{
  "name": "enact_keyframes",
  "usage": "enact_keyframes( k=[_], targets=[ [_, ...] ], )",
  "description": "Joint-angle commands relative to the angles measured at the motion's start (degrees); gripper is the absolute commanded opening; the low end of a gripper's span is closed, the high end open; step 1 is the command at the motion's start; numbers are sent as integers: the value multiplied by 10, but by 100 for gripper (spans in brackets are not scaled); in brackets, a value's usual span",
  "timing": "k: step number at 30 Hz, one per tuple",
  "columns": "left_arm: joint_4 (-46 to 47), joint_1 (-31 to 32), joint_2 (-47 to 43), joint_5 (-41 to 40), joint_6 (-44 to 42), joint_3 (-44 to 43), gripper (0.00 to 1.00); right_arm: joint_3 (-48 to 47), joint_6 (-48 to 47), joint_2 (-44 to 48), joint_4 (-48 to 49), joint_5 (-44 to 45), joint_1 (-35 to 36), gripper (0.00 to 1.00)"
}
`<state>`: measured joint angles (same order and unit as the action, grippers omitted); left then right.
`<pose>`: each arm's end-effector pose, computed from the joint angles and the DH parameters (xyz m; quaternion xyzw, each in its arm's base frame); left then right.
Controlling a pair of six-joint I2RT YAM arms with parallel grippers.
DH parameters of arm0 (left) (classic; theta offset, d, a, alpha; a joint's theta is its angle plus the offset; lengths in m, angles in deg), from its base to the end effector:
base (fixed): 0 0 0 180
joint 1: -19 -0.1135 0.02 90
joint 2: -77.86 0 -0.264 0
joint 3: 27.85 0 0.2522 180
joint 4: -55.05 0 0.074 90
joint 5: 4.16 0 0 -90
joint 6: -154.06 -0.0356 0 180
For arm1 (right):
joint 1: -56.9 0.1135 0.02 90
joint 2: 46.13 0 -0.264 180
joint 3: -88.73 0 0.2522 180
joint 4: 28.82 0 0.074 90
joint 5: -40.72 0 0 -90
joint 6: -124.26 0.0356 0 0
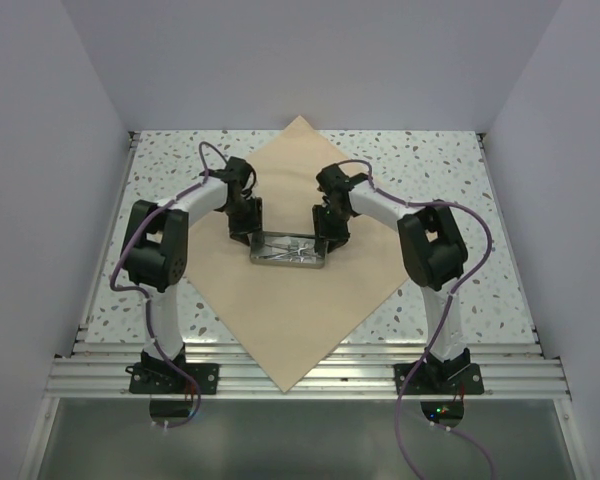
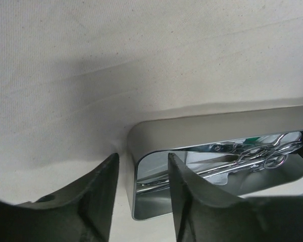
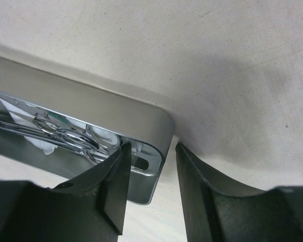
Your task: Prepare the surgical pack
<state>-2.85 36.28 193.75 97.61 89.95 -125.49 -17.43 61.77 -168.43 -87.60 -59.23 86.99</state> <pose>0.3806 -0.1260 0.1663 -0.0618 0.9856 -0.1388 0.0741 0.3704 0.2218 0.1612 -0.0336 0.9871 0.1383 0.0731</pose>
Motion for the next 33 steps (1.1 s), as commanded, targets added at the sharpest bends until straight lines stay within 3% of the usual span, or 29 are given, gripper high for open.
enact_keyframes(
  k=[1,3,9,10,11,14,17,18,19,22,25,28,32,33],
  targets=[
    [7,3,-12,-7,-2,-14,52,-11,-13,29,-5,3,-6,47],
    [4,0,-23,-24,-3,-15,58,-11,-18,37,-11,17,-6,57],
    [-1,-18,-88,-50,-3,-6,64,-58,-67,72,-74,77,-6,75],
    [-1,-21,-112,-52,-5,-2,66,-62,-85,90,-82,92,-6,83],
    [-2,-26,-125,-57,-7,1,67,-60,-96,102,-84,98,-5,99],
    [-9,-33,-172,-61,-22,16,70,-26,-138,162,-83,136,-5,99],
    [-17,-33,-224,-59,-37,38,72,41,-132,239,-56,94,-9,99],
    [-10,-33,-239,-56,-38,61,73,59,-123,253,-48,57,-14,99],
    [-4,-33,-273,-55,-40,74,74,92,-122,264,-33,-37,-26,99],
    [21,-33,-325,-40,-34,123,73,134,-106,293,-44,-61,-26,99],
    [41,-33,-353,-23,-31,167,68,174,-87,331,-42,-56,-28,98],
    [52,-29,-356,8,-37,193,52,179,-69,349,-53,-45,-28,90],
    [47,-3,-308,27,-44,202,9,177,-54,361,-68,-26,-28,78],
    [49,3,-300,25,-43,209,3,175,-51,363,-68,-25,-28,77]
  ],
)
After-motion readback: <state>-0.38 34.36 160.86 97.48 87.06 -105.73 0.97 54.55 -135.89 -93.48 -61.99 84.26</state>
